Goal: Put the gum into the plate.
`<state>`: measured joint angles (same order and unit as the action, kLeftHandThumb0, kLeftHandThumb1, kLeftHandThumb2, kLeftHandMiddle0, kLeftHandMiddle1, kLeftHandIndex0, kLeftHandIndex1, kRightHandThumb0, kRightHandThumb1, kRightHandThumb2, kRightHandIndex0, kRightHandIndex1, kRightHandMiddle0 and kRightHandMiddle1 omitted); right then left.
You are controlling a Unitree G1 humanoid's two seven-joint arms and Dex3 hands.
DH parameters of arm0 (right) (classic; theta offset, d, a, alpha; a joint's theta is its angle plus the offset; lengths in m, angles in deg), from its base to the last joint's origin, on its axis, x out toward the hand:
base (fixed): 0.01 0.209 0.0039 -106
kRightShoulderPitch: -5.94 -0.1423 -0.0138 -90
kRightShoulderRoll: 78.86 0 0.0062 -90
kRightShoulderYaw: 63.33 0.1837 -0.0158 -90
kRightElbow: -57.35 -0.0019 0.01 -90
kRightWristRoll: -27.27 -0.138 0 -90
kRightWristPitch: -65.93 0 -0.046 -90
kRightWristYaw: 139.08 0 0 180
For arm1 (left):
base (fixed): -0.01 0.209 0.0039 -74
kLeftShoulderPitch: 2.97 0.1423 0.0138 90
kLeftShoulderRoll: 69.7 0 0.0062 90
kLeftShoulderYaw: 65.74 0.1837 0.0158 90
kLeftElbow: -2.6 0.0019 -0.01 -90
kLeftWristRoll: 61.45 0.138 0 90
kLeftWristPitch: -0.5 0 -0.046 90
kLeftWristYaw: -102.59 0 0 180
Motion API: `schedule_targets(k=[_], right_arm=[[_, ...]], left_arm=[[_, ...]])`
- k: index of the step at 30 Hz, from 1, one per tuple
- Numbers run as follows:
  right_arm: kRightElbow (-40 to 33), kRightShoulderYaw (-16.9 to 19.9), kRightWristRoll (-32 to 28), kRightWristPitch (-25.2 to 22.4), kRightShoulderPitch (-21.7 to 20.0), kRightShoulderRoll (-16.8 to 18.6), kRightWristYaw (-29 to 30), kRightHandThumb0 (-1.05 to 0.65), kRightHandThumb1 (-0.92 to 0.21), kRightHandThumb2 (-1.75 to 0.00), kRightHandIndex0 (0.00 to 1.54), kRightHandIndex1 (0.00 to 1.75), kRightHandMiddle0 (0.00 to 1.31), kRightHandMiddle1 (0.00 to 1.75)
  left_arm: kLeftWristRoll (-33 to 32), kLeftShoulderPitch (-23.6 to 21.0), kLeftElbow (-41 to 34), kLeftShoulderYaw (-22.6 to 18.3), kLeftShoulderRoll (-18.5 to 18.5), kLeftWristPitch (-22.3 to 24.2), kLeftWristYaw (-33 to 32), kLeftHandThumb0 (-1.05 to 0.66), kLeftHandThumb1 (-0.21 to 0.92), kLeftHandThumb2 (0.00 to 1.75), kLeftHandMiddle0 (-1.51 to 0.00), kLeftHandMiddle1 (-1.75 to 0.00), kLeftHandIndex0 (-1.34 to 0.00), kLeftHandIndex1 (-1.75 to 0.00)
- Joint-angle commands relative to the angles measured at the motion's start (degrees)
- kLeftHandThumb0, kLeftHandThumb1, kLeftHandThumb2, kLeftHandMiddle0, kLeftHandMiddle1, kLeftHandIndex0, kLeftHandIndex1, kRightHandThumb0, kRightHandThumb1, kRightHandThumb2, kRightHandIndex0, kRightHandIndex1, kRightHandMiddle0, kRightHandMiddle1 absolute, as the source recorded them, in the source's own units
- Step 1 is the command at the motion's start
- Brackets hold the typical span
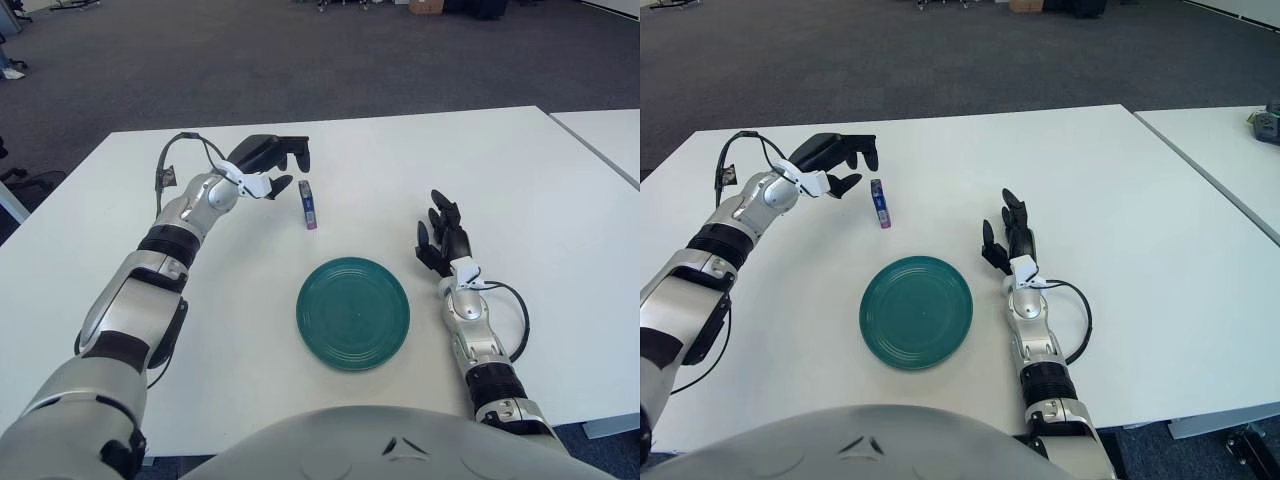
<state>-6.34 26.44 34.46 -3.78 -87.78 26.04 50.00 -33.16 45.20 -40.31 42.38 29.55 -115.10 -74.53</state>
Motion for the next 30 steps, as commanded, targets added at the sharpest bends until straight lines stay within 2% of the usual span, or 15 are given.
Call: schedule_targets(k=[1,30], right_arm=[[3.1,0.1,-0.8,-2.6,2.3,0.7,-0.6,-0.57,-0.92,-0.72,0.19,0.0,0.0,0.43],[5.0,0.1,-1.3,-1.0,1.5,0.4,-0.9,-0.57,-0.92,-0.7,0.19,0.0,0.0,0.42]], left_arm=[[-0.8,0.9,-1.2,-0.8,0.7,1.2,1.4,-0.01,0.25,1.24,-0.67,-1.54,-0.67,-1.51],[-1.3,2.4,-4.9,-1.7,1.1,3.7,4.0,-0.01,0.25,1.26,-0.66,-1.56,-0.67,-1.53]])
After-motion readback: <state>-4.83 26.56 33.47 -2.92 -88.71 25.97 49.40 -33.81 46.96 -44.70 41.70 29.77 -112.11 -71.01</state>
